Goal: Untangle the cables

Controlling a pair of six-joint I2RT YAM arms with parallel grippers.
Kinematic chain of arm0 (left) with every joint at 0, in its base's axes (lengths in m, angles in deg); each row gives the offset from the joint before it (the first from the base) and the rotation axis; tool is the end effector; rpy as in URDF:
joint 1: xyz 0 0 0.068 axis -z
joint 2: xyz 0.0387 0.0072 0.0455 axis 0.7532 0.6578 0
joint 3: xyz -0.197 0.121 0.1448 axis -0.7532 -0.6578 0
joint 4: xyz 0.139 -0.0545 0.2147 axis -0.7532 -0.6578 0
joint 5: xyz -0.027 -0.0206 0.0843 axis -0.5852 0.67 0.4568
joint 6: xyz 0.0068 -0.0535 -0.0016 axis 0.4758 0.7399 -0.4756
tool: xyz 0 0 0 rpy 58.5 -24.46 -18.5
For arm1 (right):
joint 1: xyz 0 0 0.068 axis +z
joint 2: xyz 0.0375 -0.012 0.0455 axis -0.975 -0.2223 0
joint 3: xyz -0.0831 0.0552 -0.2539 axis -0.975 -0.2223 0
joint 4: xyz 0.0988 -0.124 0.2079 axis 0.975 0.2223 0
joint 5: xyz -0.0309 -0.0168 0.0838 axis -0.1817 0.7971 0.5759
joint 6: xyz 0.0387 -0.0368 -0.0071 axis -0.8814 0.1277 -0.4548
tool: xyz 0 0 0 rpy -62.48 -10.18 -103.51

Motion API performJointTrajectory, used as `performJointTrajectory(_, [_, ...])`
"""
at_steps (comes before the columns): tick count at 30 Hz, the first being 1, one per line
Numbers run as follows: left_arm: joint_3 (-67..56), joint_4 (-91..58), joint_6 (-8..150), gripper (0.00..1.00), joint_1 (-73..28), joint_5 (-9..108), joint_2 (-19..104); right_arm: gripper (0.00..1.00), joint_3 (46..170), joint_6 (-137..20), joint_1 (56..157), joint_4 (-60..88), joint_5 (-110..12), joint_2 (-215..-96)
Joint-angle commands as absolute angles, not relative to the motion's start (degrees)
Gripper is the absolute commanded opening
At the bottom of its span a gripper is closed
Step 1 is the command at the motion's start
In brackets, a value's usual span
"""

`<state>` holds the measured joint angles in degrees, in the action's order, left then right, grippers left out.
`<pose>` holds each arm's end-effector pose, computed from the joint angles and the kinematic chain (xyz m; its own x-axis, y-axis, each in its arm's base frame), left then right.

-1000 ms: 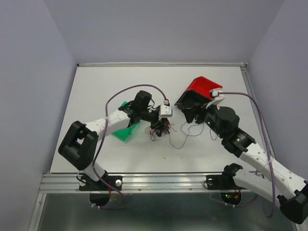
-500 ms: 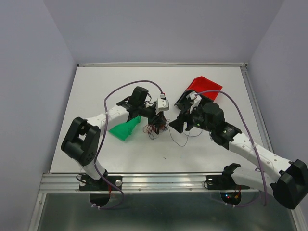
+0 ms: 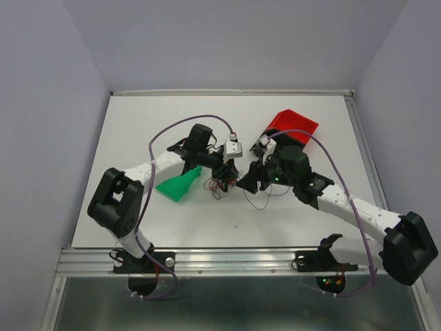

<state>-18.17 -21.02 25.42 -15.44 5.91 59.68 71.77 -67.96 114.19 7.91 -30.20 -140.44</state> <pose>0.2759 -0.2155 0.2363 0.0790 0.3621 -0.9288 0.9968 -0.0429 0.0680 0.1967 0.1679 0.2586 -0.5260 -0.0824 -0.8465 -0.7493 0.5158 0.4154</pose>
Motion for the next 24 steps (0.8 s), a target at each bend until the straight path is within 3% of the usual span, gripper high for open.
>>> performJointTrajectory(1, [-16.2, -18.8, 26.5, 0.31, -15.2, 6.6, 59.4, 0.61, 75.2, -68.4, 115.0, 3.6, -28.1, -141.0])
performJointTrajectory(9, [-17.8, -14.0, 30.6, 0.31, -17.8, 7.1, 57.9, 0.58, 76.4, -69.0, 115.0, 5.5, -29.7, -143.8])
performJointTrajectory(12, [-18.1, -13.3, 30.9, 0.31, -18.1, 7.1, 57.1, 0.43, 77.1, -69.5, 115.1, 5.5, -30.0, -146.6])
performJointTrajectory(13, [-18.6, -12.7, 31.3, 0.31, -18.2, 7.6, 56.7, 0.3, 77.4, -69.5, 115.0, 5.6, -30.2, -147.1])
performJointTrajectory(16, [-19.1, -11.2, 32.2, 0.31, -18.9, 8.5, 56.1, 0.07, 77.1, -69.7, 115.0, 5.7, -31.6, -146.2])
performJointTrajectory(19, [-19.2, -10.2, 33.7, 0.31, -19.7, 9.9, 56.2, 0.01, 76.3, -70.0, 115.0, 6.6, -36.6, -142.8])
performJointTrajectory(24, [-19.6, -9.1, 34.3, 0.33, -20.2, 12.4, 56.3, 0.01, 75.8, -70.5, 115.0, 10.3, -50.4, -136.4])
